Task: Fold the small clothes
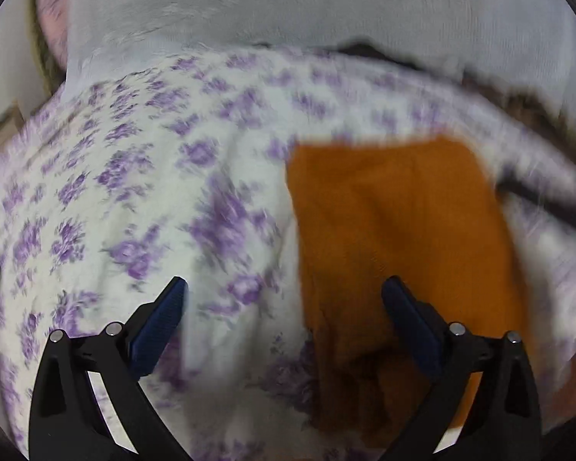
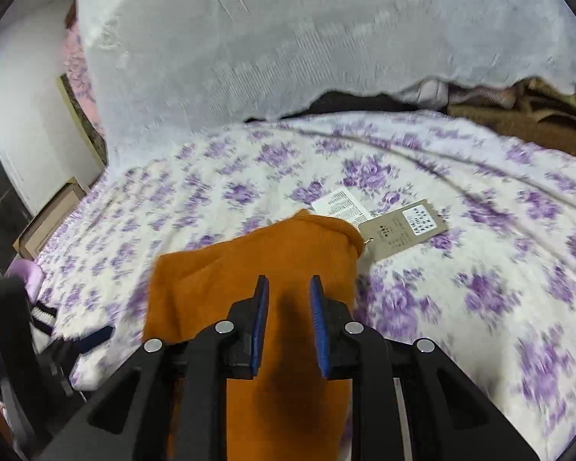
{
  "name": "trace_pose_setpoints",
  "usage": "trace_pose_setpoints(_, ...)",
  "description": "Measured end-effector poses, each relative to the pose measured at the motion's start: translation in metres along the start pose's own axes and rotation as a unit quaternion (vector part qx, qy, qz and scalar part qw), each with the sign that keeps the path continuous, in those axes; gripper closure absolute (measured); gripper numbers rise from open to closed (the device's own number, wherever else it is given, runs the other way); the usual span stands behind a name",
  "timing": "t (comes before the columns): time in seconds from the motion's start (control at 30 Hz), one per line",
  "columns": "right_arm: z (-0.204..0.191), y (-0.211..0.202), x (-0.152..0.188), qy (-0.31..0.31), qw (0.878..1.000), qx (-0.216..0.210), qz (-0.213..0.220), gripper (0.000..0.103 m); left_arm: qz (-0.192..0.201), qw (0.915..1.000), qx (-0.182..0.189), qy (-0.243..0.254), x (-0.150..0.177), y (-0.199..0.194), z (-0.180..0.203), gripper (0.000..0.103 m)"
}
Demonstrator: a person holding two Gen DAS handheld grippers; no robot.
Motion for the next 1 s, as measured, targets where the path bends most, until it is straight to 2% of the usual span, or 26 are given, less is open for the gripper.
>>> trace_pose_setpoints(0.1, 0.019, 0.032, -0.008, 0.022, 0.999, 0.003, -0.031, 0.081, 0.030, 0.9986, -0.040, 0.018, 0.004, -0.004, 0.011, 0.004)
trace_pose_setpoints(0.23, 0.051, 0.060, -0.016, 0.065, 0.997, 0.003, -0.031, 0.079, 0.049, 0.9964, -0.061, 0.031, 0.006, -0.006, 0.018, 0.004)
trace_pose_setpoints(0.37, 0.044, 0.032, -0.012, 0.050, 0.998, 0.014, 0.034, 0.080, 0.038, 0.9987, -0.033, 0.011, 0.003, -0.007, 0.008, 0.004)
trace_pose_setpoints(0.5, 0.010, -0.020, 0.008, -0.018, 0.997, -0.017, 0.076, 0.079, 0.053, 0.9975, 0.024, -0.040, -0.004, -0.023, -0.013, 0.005)
trace_pose_setpoints(0.57, -0.002, -0.029, 0.023, -0.037, 0.997, -0.037, 0.061, 0.079, 0.055, 0.9967, 0.034, -0.050, -0.005, -0.025, -0.018, 0.005)
trace_pose_setpoints(0.63, -0.006, -0.013, 0.046, -0.053, 0.998, -0.025, 0.003, 0.079, 0.026, 0.9992, 0.013, -0.028, -0.002, -0.009, -0.010, 0.004)
trace_pose_setpoints(0.67, -0.005, -0.006, 0.052, -0.058, 0.998, -0.014, -0.001, 0.079, -0.001, 0.9999, 0.010, -0.013, 0.001, 0.006, -0.004, 0.004)
trace_pose_setpoints(0.73, -0.003, -0.004, 0.054, -0.055, 0.998, -0.017, 0.005, 0.079, -0.003, 0.9997, 0.017, -0.018, 0.001, 0.008, -0.004, 0.004)
trace_pose_setpoints(0.77, 0.001, -0.010, 0.049, -0.033, 0.999, -0.027, 0.007, 0.079, 0.000, 0.9995, 0.026, -0.018, 0.000, 0.005, -0.006, 0.004)
trace_pose_setpoints(0.8, 0.006, -0.019, 0.047, -0.011, 0.999, -0.037, 0.020, 0.074, -0.001, 0.9990, 0.038, -0.023, 0.000, 0.004, -0.010, 0.005)
trace_pose_setpoints(0.83, 0.010, -0.027, 0.047, 0.005, 0.998, -0.045, 0.032, 0.069, -0.007, 0.9970, 0.066, -0.039, 0.000, 0.002, -0.016, 0.005)
trace_pose_setpoints(0.87, 0.016, -0.036, 0.049, 0.023, 0.997, -0.056, 0.041, 0.054, -0.012, 0.9937, 0.098, -0.054, -0.001, -0.001, -0.023, 0.005)
trace_pose_setpoints(0.9, 0.019, -0.042, 0.051, 0.032, 0.997, -0.061, 0.042, 0.047, -0.016, 0.9892, 0.128, -0.069, -0.002, -0.002, -0.026, 0.005)
trace_pose_setpoints(0.97, 0.034, -0.047, 0.053, 0.061, 0.994, -0.075, 0.044, 0.046, -0.028, 0.9787, 0.185, -0.085, -0.004, -0.003, -0.030, 0.005)
trace_pose_setpoints(1.0, 0.037, -0.048, 0.055, 0.072, 0.993, -0.081, 0.042, 0.046, -0.036, 0.9757, 0.199, -0.084, -0.005, -0.002, -0.028, 0.005)
Point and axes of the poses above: each gripper's, at about its wrist camera, not at the fingertips, and y roughly the way its jaws point, z to its right, x to its underside, the point moved 3 cm from there along y, roughly the way its jaws point, and after that the axes turned 10 degrees about -x, right-handed, at the moved point
